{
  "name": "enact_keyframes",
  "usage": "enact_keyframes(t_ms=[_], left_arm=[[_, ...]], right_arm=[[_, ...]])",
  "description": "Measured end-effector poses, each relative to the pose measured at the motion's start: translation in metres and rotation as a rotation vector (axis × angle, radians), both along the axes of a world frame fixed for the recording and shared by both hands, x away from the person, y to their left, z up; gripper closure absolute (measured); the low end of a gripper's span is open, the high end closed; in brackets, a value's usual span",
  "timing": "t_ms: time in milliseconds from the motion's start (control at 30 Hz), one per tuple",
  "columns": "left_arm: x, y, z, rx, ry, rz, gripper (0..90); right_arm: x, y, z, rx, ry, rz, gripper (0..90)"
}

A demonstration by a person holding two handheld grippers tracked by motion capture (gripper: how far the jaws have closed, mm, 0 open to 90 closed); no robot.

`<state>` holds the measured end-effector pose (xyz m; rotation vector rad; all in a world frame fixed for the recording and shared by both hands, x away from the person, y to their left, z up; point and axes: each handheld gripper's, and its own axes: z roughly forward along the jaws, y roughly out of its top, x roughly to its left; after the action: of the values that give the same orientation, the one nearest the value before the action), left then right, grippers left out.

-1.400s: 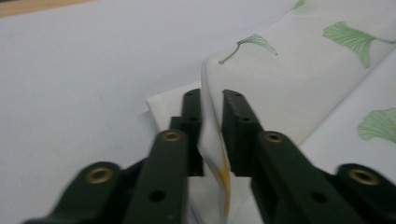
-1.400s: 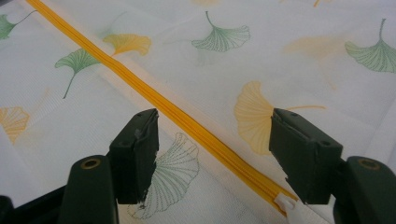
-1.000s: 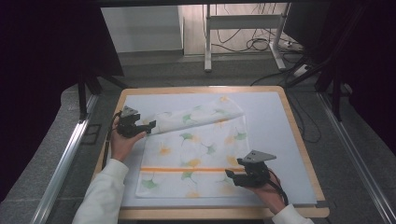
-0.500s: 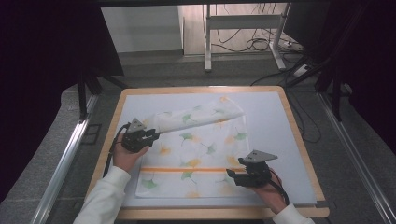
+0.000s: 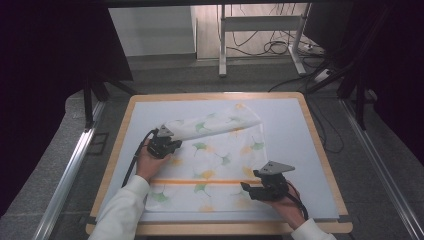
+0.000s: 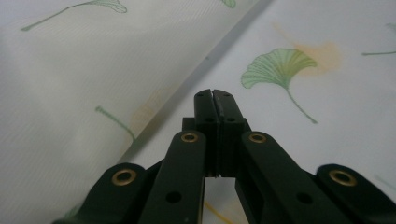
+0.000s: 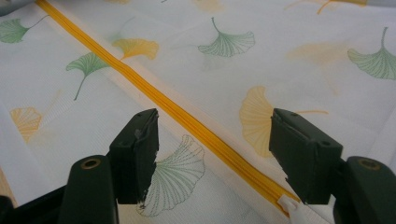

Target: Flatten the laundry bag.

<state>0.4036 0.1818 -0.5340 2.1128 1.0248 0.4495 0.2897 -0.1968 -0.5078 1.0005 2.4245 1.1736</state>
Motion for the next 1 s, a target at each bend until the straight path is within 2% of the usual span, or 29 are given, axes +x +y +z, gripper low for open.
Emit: enact_keyframes(t_ms=[167, 600, 833, 1000], left_arm=[[0.012, -0.008, -0.004, 0.019, 0.004, 0.004, 90.0], [0.051, -0.022, -0.008, 0.038, -0.024, 0.057, 89.6], [0.079, -0.017, 0.002, 0.018, -0.024, 0.098, 89.6], [0.092, -0.01, 0.005, -0.007, 0.009, 0.151, 89.2]], right_arm=[[0.0, 0.0, 0.0, 0.007, 0.002, 0.007, 33.3], [-0.003, 0.0, 0.002, 0.035, 0.009, 0.014, 33.2], [-0.003, 0.001, 0.002, 0.036, 0.01, 0.013, 33.2], [-0.003, -0.001, 0.003, 0.035, 0.007, 0.01, 33.2]])
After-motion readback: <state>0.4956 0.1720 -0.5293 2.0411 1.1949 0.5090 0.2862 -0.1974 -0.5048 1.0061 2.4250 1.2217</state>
